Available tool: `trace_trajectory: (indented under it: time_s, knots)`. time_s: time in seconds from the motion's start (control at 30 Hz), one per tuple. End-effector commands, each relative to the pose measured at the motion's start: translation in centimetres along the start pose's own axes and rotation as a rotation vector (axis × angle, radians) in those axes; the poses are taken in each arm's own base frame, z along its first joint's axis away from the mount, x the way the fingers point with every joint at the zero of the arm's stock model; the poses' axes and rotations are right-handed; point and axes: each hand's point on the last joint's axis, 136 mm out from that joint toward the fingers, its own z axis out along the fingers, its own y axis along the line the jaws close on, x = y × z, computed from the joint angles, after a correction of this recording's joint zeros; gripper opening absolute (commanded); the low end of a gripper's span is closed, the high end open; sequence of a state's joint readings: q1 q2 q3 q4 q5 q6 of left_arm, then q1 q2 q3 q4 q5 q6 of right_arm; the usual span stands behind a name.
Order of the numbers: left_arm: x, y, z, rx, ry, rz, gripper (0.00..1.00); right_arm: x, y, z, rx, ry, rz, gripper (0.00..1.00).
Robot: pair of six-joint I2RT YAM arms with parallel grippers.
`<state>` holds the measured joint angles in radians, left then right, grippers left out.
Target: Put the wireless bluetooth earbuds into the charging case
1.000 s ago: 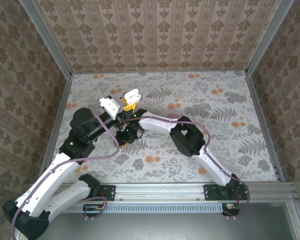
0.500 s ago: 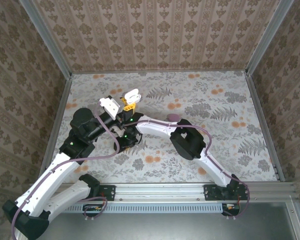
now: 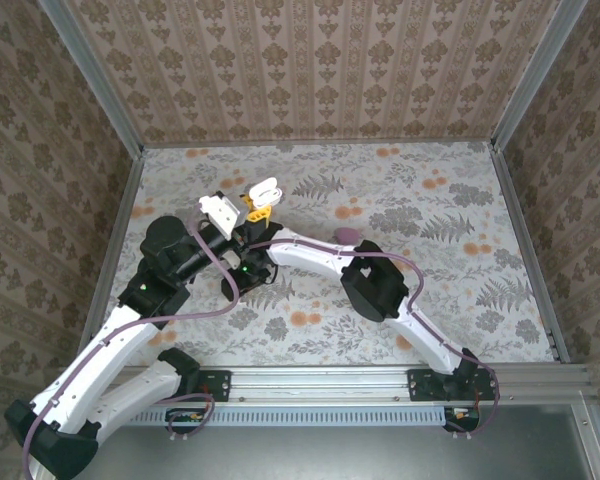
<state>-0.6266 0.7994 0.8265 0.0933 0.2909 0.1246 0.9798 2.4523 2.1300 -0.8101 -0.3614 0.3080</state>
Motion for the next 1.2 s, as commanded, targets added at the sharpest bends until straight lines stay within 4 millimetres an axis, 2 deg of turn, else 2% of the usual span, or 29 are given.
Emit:
trace_trajectory:
  time_s: [0.0, 0.2, 0.37, 0.83, 1.07, 1.17]
  knots:
    - [-2.6, 0.4, -0.5, -0.009, -0.064, 0.014, 0.11, 1.7, -0.8, 1.7, 0.052, 0.075, -0.021, 0.46]
    - [-2.8, 0.4, -0.6, -0.011, -0.070, 0.017, 0.11, 1.9, -0.6, 2.1, 0.062, 0.084, -0.053, 0.44]
    - [-2.7, 0.4, -0.5, -0.009, -0.067, 0.016, 0.11, 2.4, -1.4, 2.8, 0.139, 0.117, -0.076, 0.42]
    - [-2.4, 0.4, -0.4, -0.008, -0.061, 0.010, 0.11, 3.8, -2.0, 5.0, 0.280, 0.191, -0.138, 0.38]
    - [-2.3, 0.3, -0.3, -0.004, -0.060, 0.006, 0.11, 3.9, -1.7, 4.9, 0.288, 0.190, -0.135, 0.34]
    - [-2.3, 0.3, -0.3, -0.002, -0.060, 0.005, 0.11, 3.4, -1.9, 4.1, 0.295, 0.168, -0.113, 0.33]
